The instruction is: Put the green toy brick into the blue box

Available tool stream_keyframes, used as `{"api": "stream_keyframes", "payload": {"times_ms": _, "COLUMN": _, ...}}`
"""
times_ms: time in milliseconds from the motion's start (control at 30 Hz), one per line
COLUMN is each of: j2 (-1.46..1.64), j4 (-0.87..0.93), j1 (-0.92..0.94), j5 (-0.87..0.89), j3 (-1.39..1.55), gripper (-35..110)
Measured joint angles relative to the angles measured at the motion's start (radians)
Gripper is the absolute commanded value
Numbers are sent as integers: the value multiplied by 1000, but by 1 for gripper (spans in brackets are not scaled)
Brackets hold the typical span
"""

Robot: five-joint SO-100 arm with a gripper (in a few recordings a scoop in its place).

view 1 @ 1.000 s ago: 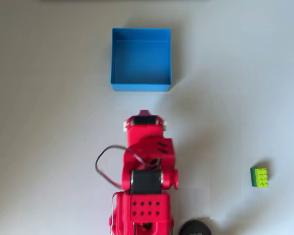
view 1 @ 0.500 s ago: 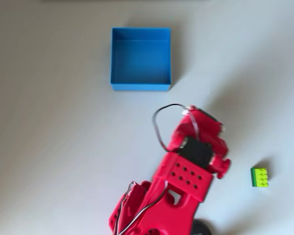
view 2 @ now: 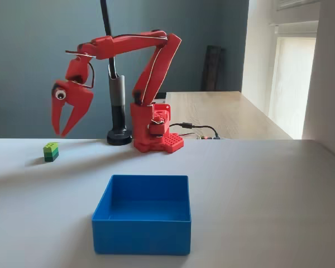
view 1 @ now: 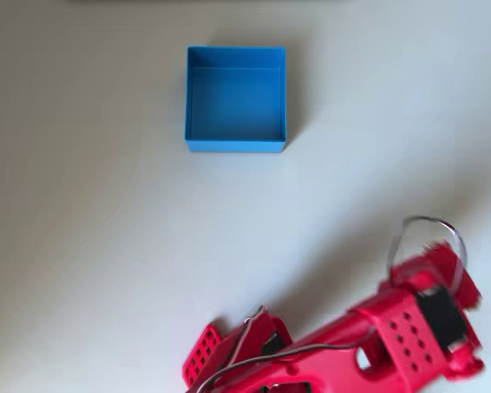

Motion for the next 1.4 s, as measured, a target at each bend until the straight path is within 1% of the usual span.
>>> {"api": "stream_keyframes", "payload": {"times_ms": 267, "j2": -101, "j4": 0, "j1": 150, "j5": -43, "j3": -67, "gripper": 22}}
{"api": "stream_keyframes", "payload": {"times_ms": 433, "j2": -106, "j4": 0, "j1": 192, "j5": -57, "j3": -69, "gripper": 22}}
{"api": "stream_keyframes", "payload": {"times_ms": 633, "j2": -126, "j4": 0, "j1": 193, "j5": -60, "j3": -69, "gripper": 22}}
{"api": "stream_keyframes", "payload": {"times_ms": 800, "j2": -126, "j4": 0, "j1": 133, "j5": -60, "j3": -69, "gripper": 22}}
{"api": "stream_keyframes", "payload": {"times_ms": 967, "j2": -126, "j4": 0, "j1": 66, "j5": -21, "j3": -44, "gripper": 23}}
{"api": "stream_keyframes", "payload": {"times_ms": 1133, "j2": -126, "j4": 0, "j1": 38, "j5": -9, "j3": -6, "gripper": 24}}
{"api": "stream_keyframes", "payload": {"times_ms": 1333, "j2": -126, "j4": 0, "j1": 69, "j5": -12, "j3": 18, "gripper": 31}}
{"api": "stream_keyframes", "payload": {"times_ms": 1400, "j2": -126, "j4": 0, "j1": 92, "j5": -28, "j3": 21, "gripper": 29}}
